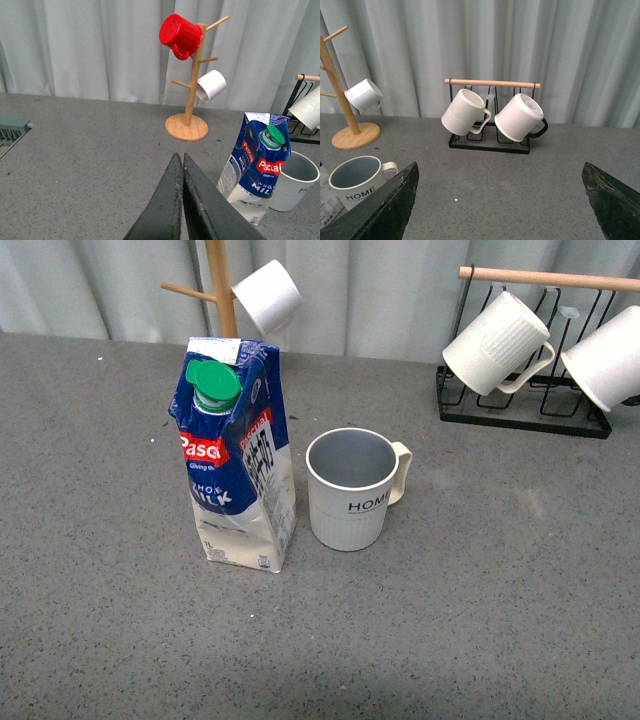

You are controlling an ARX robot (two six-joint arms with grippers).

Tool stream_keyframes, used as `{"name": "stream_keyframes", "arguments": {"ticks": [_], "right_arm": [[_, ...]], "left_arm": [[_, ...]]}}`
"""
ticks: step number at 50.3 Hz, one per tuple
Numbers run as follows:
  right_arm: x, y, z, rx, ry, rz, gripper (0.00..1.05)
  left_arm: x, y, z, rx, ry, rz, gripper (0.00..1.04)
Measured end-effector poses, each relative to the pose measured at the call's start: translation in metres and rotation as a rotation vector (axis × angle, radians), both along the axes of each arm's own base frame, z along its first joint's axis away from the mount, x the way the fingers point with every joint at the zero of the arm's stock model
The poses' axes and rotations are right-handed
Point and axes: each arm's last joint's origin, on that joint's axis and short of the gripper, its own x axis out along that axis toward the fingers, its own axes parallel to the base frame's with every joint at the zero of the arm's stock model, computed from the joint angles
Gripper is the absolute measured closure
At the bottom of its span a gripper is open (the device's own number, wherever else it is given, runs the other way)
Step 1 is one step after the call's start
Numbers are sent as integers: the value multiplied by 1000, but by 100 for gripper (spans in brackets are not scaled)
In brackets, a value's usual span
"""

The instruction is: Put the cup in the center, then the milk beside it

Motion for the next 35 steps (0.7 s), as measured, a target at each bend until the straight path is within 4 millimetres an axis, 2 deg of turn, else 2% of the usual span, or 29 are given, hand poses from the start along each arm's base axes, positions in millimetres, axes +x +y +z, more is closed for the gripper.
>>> {"name": "stream_keyframes", "arguments": {"ticks": [14,23,35], "right_arm": [[0,0,0,0,0,0,9],[0,0,0,0,0,0,9],[0,0,0,0,0,0,9]], "left_arm": [[0,0,0,0,1,0,47],[0,0,0,0,1,0,6],[0,0,0,2,1,0,7]]}}
